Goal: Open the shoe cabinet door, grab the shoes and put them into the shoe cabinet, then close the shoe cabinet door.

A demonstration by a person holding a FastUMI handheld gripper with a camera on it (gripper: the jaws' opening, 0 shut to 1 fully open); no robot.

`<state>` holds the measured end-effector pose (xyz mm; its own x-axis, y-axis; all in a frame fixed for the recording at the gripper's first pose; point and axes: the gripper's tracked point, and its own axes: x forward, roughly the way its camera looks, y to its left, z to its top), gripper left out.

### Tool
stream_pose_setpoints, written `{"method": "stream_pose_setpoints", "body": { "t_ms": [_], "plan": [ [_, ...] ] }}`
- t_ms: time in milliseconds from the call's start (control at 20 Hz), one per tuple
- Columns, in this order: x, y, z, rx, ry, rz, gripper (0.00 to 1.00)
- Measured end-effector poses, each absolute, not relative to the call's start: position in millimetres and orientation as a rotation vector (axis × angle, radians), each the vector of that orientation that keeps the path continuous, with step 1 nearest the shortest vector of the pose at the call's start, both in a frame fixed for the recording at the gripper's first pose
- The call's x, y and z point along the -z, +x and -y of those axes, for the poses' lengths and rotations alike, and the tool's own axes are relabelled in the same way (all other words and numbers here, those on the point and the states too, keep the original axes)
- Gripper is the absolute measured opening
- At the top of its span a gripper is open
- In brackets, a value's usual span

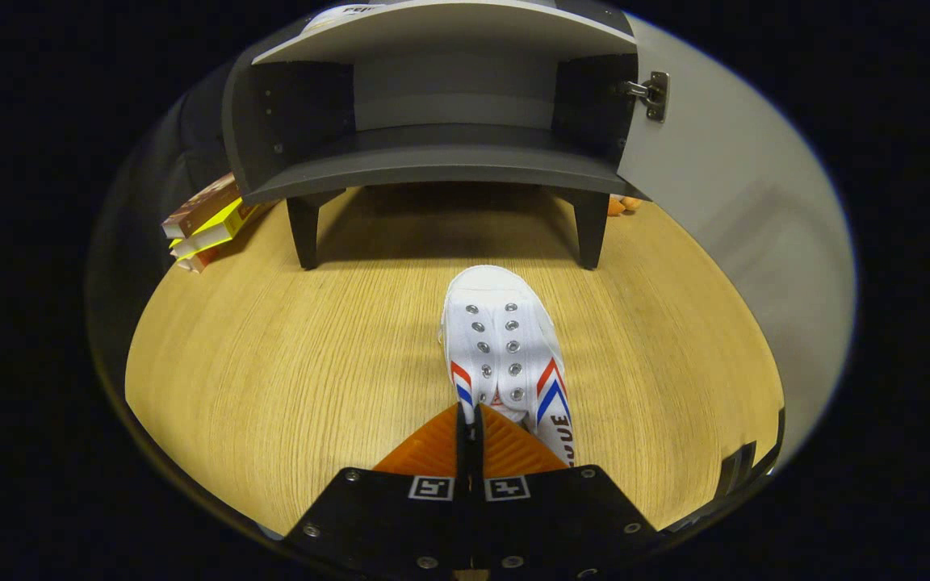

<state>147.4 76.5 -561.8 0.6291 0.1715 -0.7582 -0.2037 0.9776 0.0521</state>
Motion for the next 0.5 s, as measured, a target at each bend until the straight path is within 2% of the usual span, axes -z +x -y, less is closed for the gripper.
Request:
{"method": "stream_pose_setpoints", "body": {
  "t_ms": [300,500],
  "plan": [
    [498.8,156.1,-80.9,-0.264,0.033,-0.768,0.00],
    [422.6,152.4,-75.1,-0.322,0.012,-0.681,0.00]
  ]
}}
